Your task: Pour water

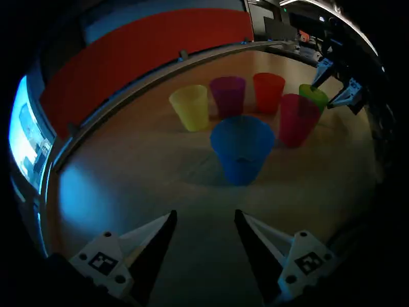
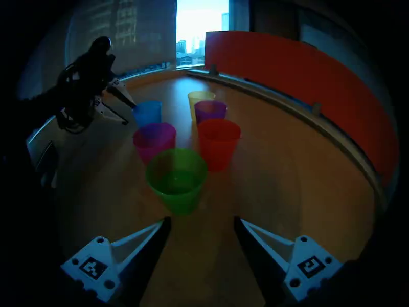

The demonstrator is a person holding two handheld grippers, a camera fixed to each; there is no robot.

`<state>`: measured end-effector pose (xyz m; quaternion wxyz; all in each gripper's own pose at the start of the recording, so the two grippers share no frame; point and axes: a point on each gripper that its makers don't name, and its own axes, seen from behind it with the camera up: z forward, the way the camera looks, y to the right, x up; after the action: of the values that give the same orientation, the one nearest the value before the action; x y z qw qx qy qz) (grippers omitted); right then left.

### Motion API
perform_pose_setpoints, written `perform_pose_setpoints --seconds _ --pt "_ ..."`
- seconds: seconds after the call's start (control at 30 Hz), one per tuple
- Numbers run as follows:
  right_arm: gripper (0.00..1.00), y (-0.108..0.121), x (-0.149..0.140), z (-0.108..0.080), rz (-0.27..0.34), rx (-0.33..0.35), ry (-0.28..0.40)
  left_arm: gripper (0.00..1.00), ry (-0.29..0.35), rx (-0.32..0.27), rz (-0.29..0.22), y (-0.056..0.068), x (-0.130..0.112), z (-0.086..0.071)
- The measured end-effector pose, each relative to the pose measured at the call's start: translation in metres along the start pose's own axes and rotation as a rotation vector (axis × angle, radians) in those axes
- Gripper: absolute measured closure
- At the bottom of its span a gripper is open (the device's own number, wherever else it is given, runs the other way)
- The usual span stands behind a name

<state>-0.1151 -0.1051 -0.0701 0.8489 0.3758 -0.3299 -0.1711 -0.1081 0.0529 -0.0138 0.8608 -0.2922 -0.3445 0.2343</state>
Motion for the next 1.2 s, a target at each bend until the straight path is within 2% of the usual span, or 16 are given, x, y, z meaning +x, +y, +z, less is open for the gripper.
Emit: perform_pose_setpoints --seconds 0.1,0.27,0.47,0.67,0.87,1.07,1.2 --pt "0.06 0.005 -0.004 0.0 0.029 -0.025 -0.003 0.17 0.007 0.037 -0.04 -0.009 -0.003 0.001" --pt "0.05 0.02 -0.008 -0.002 0.086 -0.086 -0.013 0.17 0.024 0.062 -0.099 -0.015 -0.005 -0.001" --pt "0.06 0.037 -0.006 -0.006 0.157 -0.17 -0.013 0.17 0.027 0.129 -0.134 -0.03 -0.007 -0.004" --pt "0.06 0.042 -0.006 -0.012 0.217 -0.206 -0.013 0.17 0.037 0.14 -0.171 -0.033 -0.006 -0.008" --pt "0.05 0.052 -0.008 -0.019 0.267 -0.265 -0.023 0.17 0.046 0.19 -0.213 -0.046 -0.004 -0.017" --pt "0.06 0.059 -0.006 -0.026 0.333 -0.313 -0.01 0.17 0.077 0.213 -0.299 -0.049 -0.001 -0.027" --pt "0.06 0.063 -0.003 -0.029 0.346 -0.347 0.014 0.17 0.097 0.246 -0.366 -0.053 -0.003 -0.033"
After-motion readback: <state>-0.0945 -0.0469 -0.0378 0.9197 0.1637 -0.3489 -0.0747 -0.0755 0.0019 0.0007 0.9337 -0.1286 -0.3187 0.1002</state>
